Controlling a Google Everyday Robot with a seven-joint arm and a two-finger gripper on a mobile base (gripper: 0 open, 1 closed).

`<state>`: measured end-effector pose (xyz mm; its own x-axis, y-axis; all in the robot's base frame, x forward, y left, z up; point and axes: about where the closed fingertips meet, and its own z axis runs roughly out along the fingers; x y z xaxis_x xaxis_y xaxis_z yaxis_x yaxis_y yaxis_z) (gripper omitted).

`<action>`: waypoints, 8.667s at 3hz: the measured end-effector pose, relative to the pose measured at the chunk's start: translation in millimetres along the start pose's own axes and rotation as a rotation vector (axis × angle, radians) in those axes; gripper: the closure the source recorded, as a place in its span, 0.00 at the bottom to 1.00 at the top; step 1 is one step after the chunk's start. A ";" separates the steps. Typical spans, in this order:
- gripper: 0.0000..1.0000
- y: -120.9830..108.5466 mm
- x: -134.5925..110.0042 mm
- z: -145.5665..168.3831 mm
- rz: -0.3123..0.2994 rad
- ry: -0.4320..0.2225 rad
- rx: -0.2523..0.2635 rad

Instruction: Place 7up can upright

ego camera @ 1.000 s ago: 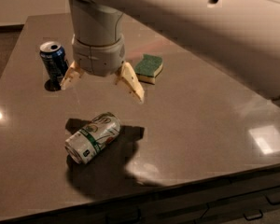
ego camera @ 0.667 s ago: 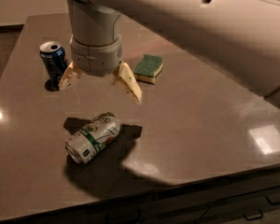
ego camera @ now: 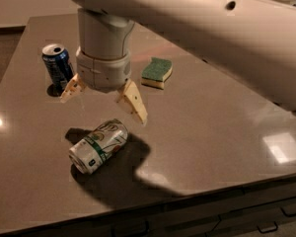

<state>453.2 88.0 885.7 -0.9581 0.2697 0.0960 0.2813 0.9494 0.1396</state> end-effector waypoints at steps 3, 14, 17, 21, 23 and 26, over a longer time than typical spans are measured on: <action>0.00 -0.2 28.3 29.5 0.079 0.021 0.065; 1.00 35.5 5.3 -16.0 -0.121 -0.194 -0.045; 1.00 54.3 -3.1 -45.4 -0.518 -0.403 -0.087; 1.00 44.7 -29.0 -96.8 -0.616 -0.593 -0.167; 1.00 45.2 -47.8 -115.0 -0.767 -0.723 -0.255; 1.00 29.7 -63.1 -97.5 -0.909 -0.852 -0.459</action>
Offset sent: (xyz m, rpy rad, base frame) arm -0.0430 0.0098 -0.0247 -0.0971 0.1160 -0.2751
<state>527.3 83.5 979.9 -0.4997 -0.2526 -0.8286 -0.6428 0.7493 0.1592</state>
